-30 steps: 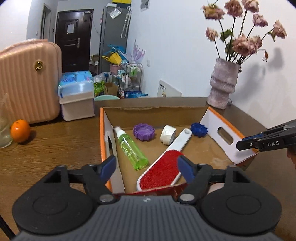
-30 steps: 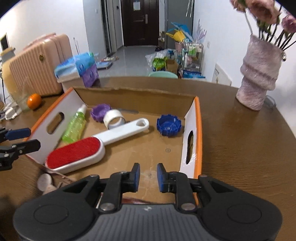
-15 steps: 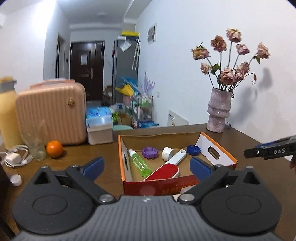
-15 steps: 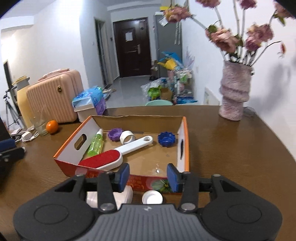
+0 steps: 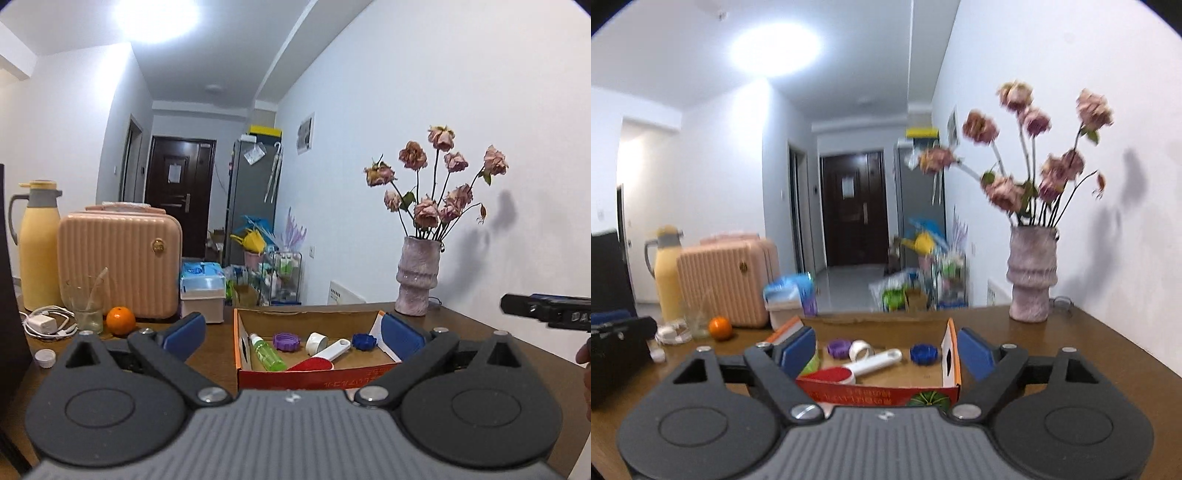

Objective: Organize rigid objects
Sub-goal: 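Withdraw both tools from the box toward the remaining table items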

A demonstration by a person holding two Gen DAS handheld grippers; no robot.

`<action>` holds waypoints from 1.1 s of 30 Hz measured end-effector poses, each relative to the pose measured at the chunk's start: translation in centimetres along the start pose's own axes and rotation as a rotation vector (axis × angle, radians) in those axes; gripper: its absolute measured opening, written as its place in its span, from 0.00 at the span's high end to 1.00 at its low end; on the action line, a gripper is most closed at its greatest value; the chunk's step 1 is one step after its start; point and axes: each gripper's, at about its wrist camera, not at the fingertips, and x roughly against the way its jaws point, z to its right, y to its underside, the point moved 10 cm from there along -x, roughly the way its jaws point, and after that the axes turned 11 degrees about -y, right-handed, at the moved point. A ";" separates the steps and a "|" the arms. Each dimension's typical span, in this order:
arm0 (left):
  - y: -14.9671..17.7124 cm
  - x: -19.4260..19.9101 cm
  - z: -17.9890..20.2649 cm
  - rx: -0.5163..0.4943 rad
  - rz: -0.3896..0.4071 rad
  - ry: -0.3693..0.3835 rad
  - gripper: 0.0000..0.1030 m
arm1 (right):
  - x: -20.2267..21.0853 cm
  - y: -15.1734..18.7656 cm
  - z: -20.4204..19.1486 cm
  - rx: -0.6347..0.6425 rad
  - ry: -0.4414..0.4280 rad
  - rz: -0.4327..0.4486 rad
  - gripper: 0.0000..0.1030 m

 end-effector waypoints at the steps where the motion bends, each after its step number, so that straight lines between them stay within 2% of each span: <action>1: -0.1 0.6 0.0 -0.006 0.015 -0.003 0.00 | 0.7 -0.1 -0.2 -0.004 -0.002 0.024 0.12; 4: -0.2 2.6 0.2 -0.027 0.068 -0.013 0.00 | 3.2 -0.1 -0.6 -0.003 0.003 0.100 0.12; 9: 0.2 6.4 -0.1 -0.040 0.148 -0.019 0.00 | 6.8 0.7 -1.3 -0.019 0.013 0.161 0.11; 12: 1.0 8.8 -0.3 -0.058 0.178 -0.023 0.00 | 9.0 1.7 -1.8 -0.044 -0.008 0.207 0.02; 15: 2.3 10.8 -0.6 -0.080 0.196 -0.012 0.00 | 10.9 3.0 -2.4 -0.036 -0.006 0.218 0.01; 21: 5.1 13.4 -1.5 -0.108 0.164 -0.018 0.00 | 13.8 6.5 -4.2 0.042 0.019 0.172 0.01; 26: 6.7 15.3 -2.6 -0.093 0.134 -0.014 0.00 | 16.0 9.1 -5.2 0.033 0.034 0.142 0.00; 33: 8.5 14.1 -3.1 -0.067 0.049 -0.051 0.00 | 18.0 11.8 -7.0 0.093 0.000 0.067 0.00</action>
